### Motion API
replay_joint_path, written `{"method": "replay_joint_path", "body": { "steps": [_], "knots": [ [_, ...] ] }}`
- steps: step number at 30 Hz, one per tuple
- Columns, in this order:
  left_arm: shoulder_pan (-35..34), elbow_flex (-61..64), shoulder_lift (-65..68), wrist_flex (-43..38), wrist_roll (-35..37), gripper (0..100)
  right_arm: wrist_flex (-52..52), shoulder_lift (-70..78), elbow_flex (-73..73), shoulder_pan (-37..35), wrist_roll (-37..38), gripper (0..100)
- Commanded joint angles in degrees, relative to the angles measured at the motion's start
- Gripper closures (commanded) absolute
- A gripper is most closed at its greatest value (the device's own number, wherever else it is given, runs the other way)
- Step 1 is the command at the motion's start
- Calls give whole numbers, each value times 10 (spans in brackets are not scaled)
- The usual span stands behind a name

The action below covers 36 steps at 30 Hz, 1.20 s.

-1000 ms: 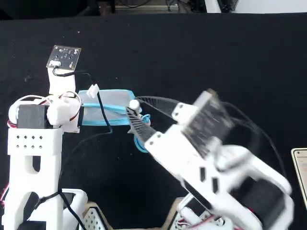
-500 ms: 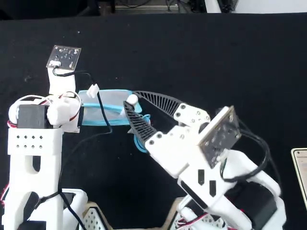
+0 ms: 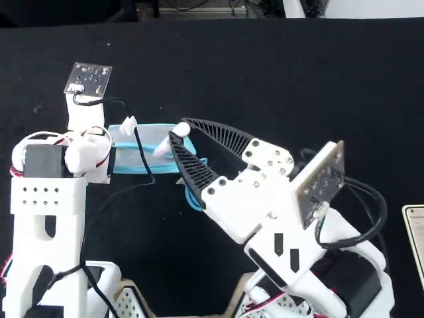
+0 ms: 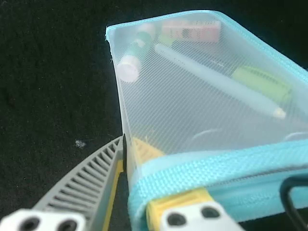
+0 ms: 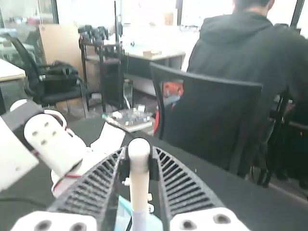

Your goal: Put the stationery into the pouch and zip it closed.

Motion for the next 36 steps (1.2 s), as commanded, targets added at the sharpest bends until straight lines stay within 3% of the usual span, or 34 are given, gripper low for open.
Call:
{"method": "replay_joint_path", "body": {
  "steps": [1,13,22,36],
  "knots": [
    [4,9,9,-4,4,970,-40,-3,-4,-5,-6,987],
    [2,9,9,-4,4,970,-55,-2,15,-5,-6,987],
    [2,9,9,-4,5,970,-129,-5,56,-5,-6,987],
    [4,9,9,-4,5,970,-132,-3,65,-5,-6,987]
  ]
}}
